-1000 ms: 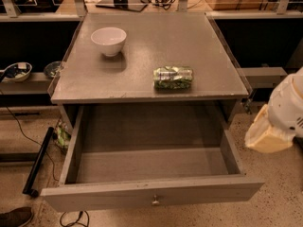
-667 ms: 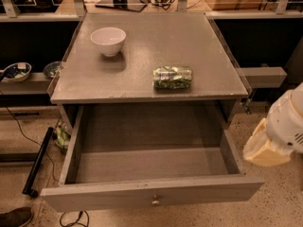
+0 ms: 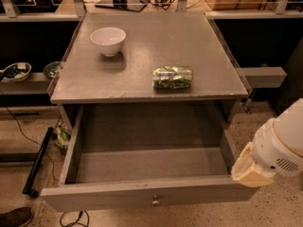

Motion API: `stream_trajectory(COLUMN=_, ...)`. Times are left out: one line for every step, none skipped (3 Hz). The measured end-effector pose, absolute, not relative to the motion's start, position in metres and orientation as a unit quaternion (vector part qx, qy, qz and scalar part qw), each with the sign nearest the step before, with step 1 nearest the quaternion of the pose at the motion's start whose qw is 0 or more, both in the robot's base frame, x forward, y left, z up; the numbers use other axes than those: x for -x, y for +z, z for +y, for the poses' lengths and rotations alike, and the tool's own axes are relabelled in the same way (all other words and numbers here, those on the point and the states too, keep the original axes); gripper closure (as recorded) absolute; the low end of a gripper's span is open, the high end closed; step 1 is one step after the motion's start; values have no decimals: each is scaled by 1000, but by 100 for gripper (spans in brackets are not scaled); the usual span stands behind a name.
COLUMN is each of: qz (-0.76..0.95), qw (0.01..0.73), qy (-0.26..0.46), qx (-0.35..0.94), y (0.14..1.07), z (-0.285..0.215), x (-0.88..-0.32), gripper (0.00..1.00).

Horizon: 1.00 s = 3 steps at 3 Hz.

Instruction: Close top drawer

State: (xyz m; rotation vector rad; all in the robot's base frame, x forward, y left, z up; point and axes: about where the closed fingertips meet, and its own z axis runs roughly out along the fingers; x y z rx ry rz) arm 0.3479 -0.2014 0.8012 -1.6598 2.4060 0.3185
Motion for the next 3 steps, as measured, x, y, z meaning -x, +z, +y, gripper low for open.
stream_trajectory(qz=814, qw=101, qy=108, qx=562, y=801, z=-201, x=-348, gripper=100)
stream_trajectory(qz=817, qw=96, qy=125, qx=555, y=780, z=-199, x=-335, gripper=100)
stream_trajectory(qz=821, qw=88, qy=145, qx=545, y=748, z=-199, x=-324, gripper=100)
